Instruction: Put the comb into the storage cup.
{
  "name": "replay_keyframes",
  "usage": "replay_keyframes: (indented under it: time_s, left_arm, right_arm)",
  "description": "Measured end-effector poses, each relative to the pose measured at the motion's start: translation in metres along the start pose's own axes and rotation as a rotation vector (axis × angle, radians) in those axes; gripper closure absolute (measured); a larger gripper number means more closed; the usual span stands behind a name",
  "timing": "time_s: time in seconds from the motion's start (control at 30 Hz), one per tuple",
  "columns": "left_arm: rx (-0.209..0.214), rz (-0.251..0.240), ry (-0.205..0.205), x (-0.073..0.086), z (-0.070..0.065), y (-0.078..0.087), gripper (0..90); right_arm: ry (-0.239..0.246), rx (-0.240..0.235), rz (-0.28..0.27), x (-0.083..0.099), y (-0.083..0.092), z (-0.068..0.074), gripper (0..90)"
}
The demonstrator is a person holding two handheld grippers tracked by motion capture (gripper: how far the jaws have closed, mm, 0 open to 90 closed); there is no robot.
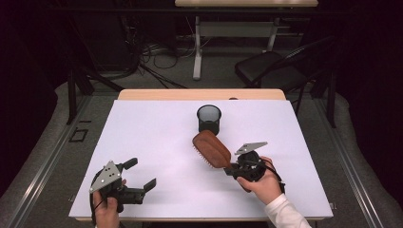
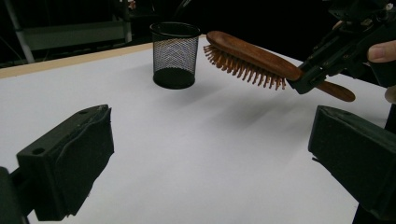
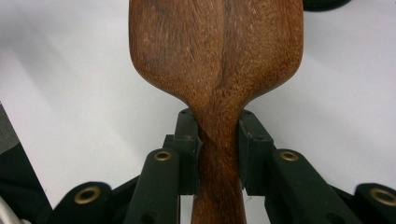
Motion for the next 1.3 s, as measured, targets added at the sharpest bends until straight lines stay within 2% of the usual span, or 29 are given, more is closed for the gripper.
replay_keyframes:
  time_s: [0.2, 0.43, 0.63, 1.1, 1.2, 1.3]
  left_arm:
    - [-0.003, 0.000, 0.007, 0.000, 0.000, -0.002, 0.3]
    - [-0.008, -0.001, 0.015, -0.001, 0.000, -0.004, 0.3]
    - [0.015, -0.002, 0.032, 0.000, -0.001, -0.011, 0.3]
    - [-0.016, 0.012, 0.036, 0.003, 0.002, -0.013, 0.3]
    - [-0.003, 0.003, 0.053, 0.003, 0.002, -0.013, 0.3]
    - [-0.016, 0.003, 0.063, 0.004, 0.003, -0.014, 0.3]
  right_arm:
    - [0.006, -0.010, -0.039, -0.011, -0.001, 0.002, 72.5]
    - [0.043, -0.003, -0.068, -0.022, -0.002, 0.004, 72.5]
    - [0.058, -0.012, -0.102, -0.033, -0.004, 0.006, 72.5]
    - [0.081, -0.052, -0.164, -0.058, -0.015, 0.015, 72.5]
    - [0.078, -0.052, -0.192, -0.061, -0.017, 0.014, 72.5]
    - [0.085, -0.052, -0.212, -0.062, -0.018, 0.013, 72.4]
Point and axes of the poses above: each handheld gripper's, and its own axes: y roughly backward along the jaws, x roughly out of its underside, z roughly to its left, the point moved 8 cm from there along -y, roughly forward along the jaws, and after that the axes turned 13 degrees about -z, right-handed, at the moved point
